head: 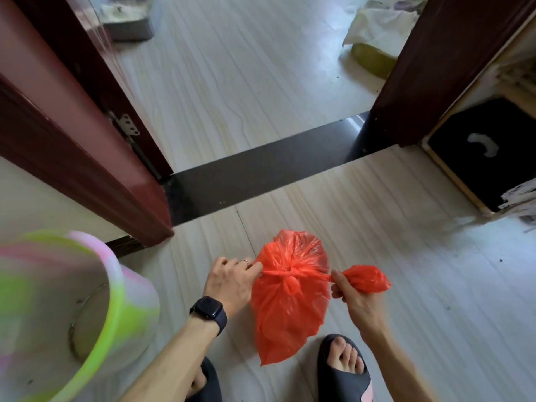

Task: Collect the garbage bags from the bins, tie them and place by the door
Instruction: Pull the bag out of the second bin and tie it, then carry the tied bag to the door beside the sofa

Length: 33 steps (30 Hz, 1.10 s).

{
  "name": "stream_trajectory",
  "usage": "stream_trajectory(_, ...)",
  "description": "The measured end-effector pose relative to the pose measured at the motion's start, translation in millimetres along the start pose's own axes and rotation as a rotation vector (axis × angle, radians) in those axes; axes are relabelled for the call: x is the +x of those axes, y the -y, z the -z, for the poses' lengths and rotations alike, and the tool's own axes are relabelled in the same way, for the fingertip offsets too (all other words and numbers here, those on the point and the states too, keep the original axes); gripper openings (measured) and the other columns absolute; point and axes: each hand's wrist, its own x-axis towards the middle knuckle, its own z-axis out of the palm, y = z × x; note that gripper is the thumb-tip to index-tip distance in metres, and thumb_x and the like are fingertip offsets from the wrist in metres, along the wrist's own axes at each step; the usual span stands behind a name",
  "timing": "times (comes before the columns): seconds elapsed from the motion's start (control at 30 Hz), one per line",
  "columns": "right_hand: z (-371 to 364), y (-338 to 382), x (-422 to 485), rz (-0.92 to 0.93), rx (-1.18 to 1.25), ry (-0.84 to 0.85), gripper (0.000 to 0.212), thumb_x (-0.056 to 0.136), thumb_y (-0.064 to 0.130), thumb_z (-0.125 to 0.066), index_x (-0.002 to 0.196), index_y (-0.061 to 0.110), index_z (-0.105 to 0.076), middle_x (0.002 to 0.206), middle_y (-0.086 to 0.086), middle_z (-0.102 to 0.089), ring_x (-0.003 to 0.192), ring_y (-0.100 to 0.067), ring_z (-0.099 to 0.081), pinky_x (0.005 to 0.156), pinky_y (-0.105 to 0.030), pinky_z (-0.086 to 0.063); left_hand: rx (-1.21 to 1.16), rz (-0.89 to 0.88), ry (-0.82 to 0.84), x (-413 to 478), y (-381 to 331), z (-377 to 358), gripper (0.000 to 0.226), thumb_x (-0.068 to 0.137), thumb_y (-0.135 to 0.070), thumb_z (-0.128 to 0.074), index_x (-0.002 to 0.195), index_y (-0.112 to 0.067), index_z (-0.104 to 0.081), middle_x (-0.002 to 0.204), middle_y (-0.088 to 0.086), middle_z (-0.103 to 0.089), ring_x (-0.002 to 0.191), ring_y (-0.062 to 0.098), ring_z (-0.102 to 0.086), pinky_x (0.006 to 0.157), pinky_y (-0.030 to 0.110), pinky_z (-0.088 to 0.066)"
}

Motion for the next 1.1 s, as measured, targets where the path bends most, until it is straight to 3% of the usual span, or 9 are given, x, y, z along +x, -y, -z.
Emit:
stream_trajectory(0.1,-11,11,-2,0.041,-0.073,0.108,0.035,0.082,0.055,-0.072,0.068,0.022,-0.072,0.063,-0.002,-0.073,0.058,-0.018,-0.072,0.055,-0.045,-0.056,-0.055,0.139,0.242,-8,11,-1,0.021,0.1,-0.04,-0.037,0.11,-0.03,-0.053,0.106,-0.006,-0.065,0.101,0.022,-0.062,0.081,0.037,-0.043)
stream_trajectory(0.17,-12,18,-1,0.041,-0.059,0.097,0.035,0.082,0.052,-0.075,0.067,0.02,-0.072,0.063,-0.003,-0.072,0.059,-0.02,-0.072,0.057,-0.049,-0.056,-0.2,0.172,0.354,-8,18,3,0.03,0.098,-0.046,-0.037,0.119,-0.03,-0.05,0.118,-0.004,-0.062,0.113,0.022,-0.057,0.089,0.038,-0.046)
stream_trajectory(0.3,-12,38,-1,-0.037,0.036,0.057,0.033,0.081,0.046,-0.078,0.071,0.016,-0.07,0.066,-0.007,-0.073,0.063,-0.02,-0.072,0.062,-0.045,-0.055,-0.413,0.137,0.3,11,0,22,0.046,0.09,-0.054,-0.042,0.133,-0.037,-0.047,0.137,-0.011,-0.051,0.127,0.014,-0.048,0.1,0.033,-0.042)
stream_trajectory(0.4,-11,54,-2,-0.081,0.207,0.117,0.021,0.089,0.032,-0.072,0.082,0.012,-0.073,0.074,-0.008,-0.074,0.067,-0.018,-0.068,0.06,-0.032,-0.052,-0.469,0.036,0.22,30,-32,28,0.054,0.091,-0.057,-0.04,0.14,-0.036,-0.044,0.149,-0.01,-0.043,0.138,0.013,-0.038,0.111,0.035,-0.035)
stream_trajectory(0.5,-3,65,4,-0.124,0.35,0.099,0.019,0.095,0.022,-0.062,0.083,0.014,-0.075,0.079,-0.006,-0.075,0.067,-0.014,-0.068,0.057,-0.022,-0.052,-0.226,-0.243,0.325,33,-49,12,0.082,0.085,-0.071,-0.028,0.154,-0.028,-0.021,0.163,-0.004,-0.021,0.15,0.019,-0.013,0.122,0.045,-0.01)
stream_trajectory(0.63,6,61,21,-0.183,0.321,0.05,0.018,0.099,0.016,-0.056,0.092,0.012,-0.072,0.087,-0.011,-0.074,0.078,-0.02,-0.068,0.067,-0.032,-0.051,-0.051,-0.405,0.361,23,-42,-20,0.092,0.086,-0.071,-0.032,0.157,-0.02,-0.003,0.165,0.0,0.008,0.151,0.021,0.015,0.12,0.046,0.014)
stream_trajectory(0.87,9,37,59,-0.31,0.245,0.04,0.015,0.099,0.022,-0.054,0.1,0.017,-0.069,0.088,-0.01,-0.075,0.077,-0.021,-0.071,0.063,-0.032,-0.053,-0.14,-0.368,0.297,21,-47,-64,0.088,0.084,-0.068,-0.046,0.155,-0.024,-0.021,0.164,0.005,-0.012,0.151,0.031,-0.007,0.121,0.049,-0.006)
stream_trajectory(1.03,4,48,52,-0.379,0.164,-0.007,0.012,0.096,0.029,-0.058,0.094,0.029,-0.07,0.087,0.002,-0.076,0.079,-0.014,-0.071,0.062,-0.029,-0.053,-0.076,-0.332,0.571,30,-40,-58,0.087,0.088,-0.073,-0.026,0.152,-0.036,0.02,0.159,-0.006,0.031,0.145,0.02,0.032,0.12,0.046,0.014)
stream_trajectory(1.1,4,63,38,-0.4,0.162,0.014,0.015,0.096,0.024,-0.058,0.088,0.028,-0.07,0.077,0.007,-0.074,0.069,-0.006,-0.068,0.058,-0.023,-0.053,0.007,-0.289,0.683,36,-47,-39,0.086,0.09,-0.071,-0.026,0.151,-0.034,0.022,0.157,-0.006,0.034,0.143,0.02,0.035,0.119,0.046,0.015)
